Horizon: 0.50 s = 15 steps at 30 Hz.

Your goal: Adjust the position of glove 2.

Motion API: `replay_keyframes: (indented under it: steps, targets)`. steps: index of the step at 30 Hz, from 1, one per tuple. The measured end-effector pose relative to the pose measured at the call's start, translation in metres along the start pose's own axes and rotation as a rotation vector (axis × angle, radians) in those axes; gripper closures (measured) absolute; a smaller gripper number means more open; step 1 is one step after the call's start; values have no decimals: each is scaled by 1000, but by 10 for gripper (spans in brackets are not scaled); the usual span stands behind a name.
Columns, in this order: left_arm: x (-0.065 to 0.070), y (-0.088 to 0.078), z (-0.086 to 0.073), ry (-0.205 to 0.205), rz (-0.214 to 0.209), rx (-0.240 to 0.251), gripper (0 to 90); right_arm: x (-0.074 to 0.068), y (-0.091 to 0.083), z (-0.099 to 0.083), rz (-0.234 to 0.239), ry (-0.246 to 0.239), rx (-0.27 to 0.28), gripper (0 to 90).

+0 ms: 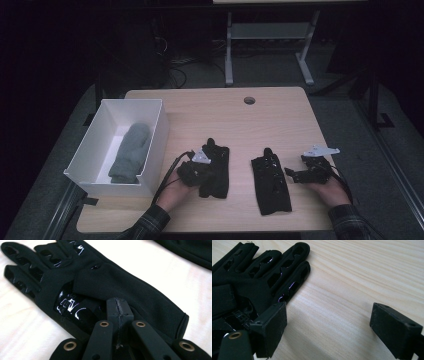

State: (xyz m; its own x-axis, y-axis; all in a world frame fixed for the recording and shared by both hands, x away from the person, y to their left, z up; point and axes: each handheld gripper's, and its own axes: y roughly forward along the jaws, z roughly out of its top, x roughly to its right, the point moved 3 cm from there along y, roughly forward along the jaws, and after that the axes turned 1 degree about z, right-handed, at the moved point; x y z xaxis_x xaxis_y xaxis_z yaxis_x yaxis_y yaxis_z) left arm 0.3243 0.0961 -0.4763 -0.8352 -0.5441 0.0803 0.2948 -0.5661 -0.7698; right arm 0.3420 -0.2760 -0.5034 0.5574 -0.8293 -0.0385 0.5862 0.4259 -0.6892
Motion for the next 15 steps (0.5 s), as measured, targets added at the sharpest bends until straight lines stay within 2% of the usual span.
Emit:
replay_keyframes:
  steps: [2,4,9,12,15]
  targets:
    - [1,-3,0,8,1,3,887,0,0,0,0,0,0,140]
    - [-4,-9,2,1,28,28,811,0,0,0,0,0,0,140]
    - [-30,-21,5,-83,111,98,685,0,0,0,2,3,0,140]
    - [-41,-19,4,-124,133,93,654,-1,0,0,3,4,0,140]
    - [-46,-14,1,-132,148,73,604,-1,0,0,4,3,-1,140]
